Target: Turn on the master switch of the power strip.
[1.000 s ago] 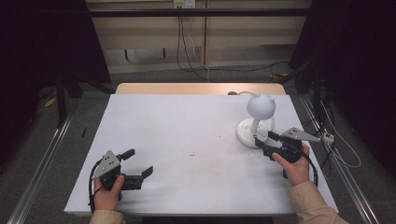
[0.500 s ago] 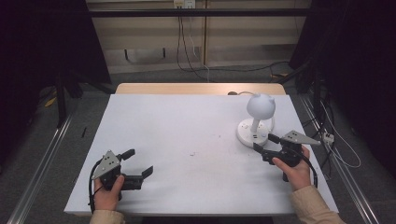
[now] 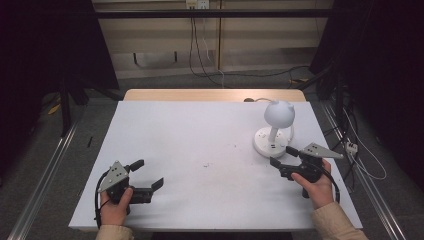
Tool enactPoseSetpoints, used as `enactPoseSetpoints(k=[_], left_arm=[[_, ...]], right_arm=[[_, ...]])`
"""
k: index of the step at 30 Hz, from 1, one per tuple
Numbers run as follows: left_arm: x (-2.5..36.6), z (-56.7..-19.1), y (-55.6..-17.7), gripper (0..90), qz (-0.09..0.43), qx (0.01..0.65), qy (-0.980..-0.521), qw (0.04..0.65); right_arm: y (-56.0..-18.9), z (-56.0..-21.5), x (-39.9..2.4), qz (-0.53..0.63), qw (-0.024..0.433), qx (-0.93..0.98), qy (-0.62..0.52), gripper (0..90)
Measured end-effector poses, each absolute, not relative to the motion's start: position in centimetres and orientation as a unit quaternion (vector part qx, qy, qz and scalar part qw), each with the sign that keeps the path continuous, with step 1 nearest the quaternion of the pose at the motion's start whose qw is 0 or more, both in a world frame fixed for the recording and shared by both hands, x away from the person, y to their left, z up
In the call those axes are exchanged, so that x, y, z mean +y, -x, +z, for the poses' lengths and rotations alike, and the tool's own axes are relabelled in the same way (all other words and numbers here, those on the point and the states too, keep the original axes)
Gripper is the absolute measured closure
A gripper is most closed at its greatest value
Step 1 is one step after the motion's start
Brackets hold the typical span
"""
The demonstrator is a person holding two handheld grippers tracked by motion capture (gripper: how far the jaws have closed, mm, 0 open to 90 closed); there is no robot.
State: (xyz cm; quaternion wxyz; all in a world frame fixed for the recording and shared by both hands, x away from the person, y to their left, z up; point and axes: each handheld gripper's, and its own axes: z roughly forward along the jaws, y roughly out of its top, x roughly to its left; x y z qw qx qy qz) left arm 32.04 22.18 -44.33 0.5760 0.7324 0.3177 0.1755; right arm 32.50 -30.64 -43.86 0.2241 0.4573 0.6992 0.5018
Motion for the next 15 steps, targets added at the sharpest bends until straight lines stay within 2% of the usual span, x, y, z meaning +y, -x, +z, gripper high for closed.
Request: enactPoseSetpoints(k=[15], left_arm=[[22.15, -44.31, -32.00, 2.9, 0.176, 0.318, -0.732, 0.577]], right_arm=[[-31.64, -43.90, -30.38, 0.506, 0.212, 0.704, -0.451, 17.9]])
